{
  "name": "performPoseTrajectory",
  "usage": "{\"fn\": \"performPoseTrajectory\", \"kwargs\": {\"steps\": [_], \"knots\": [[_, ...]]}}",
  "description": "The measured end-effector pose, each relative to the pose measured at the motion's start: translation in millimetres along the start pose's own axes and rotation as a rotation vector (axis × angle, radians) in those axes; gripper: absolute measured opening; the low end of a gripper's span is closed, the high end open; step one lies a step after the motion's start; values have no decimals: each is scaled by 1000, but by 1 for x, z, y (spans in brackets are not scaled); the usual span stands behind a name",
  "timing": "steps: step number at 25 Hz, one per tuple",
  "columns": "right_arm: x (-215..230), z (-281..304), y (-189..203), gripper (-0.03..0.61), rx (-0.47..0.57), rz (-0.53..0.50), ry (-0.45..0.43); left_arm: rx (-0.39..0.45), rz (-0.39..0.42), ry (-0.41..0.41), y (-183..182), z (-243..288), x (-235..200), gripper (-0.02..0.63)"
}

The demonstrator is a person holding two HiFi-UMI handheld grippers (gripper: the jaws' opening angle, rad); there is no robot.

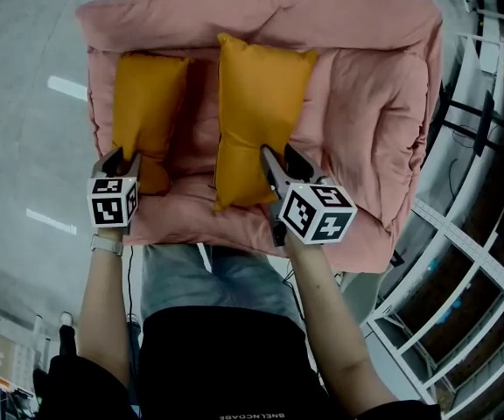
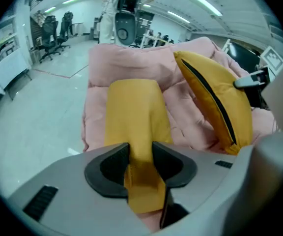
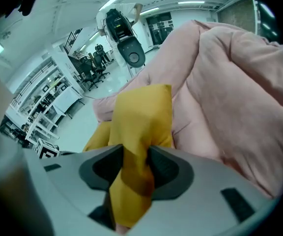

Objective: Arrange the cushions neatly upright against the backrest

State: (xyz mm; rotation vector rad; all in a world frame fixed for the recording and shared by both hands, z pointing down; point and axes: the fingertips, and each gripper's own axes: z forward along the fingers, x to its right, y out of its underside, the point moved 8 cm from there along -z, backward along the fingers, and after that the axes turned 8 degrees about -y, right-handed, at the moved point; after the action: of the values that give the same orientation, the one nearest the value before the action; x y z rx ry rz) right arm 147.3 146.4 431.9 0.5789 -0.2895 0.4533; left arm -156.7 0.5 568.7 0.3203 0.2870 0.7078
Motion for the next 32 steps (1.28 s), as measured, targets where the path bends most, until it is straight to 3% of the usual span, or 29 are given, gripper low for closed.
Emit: {"fn": "performPoseTrajectory", "kwargs": {"steps": [2,9,17,26,32], "knots": [[0,9,-1,175,-10,-11,-2,-14,-66,-4,9,4,-11,163],[6,45,0,167,-21,-17,-5,-14,-127,26,18,34,-5,186],[5,76,6,149,14,15,-30,27,-127,32,26,41,-4,186],[11,114,21,156,-105,-52,-23,-2,-120,41,24,56,2,189],[7,146,31,146,-191,-135,-99,0,-114,37,25,60,5,189]]}}
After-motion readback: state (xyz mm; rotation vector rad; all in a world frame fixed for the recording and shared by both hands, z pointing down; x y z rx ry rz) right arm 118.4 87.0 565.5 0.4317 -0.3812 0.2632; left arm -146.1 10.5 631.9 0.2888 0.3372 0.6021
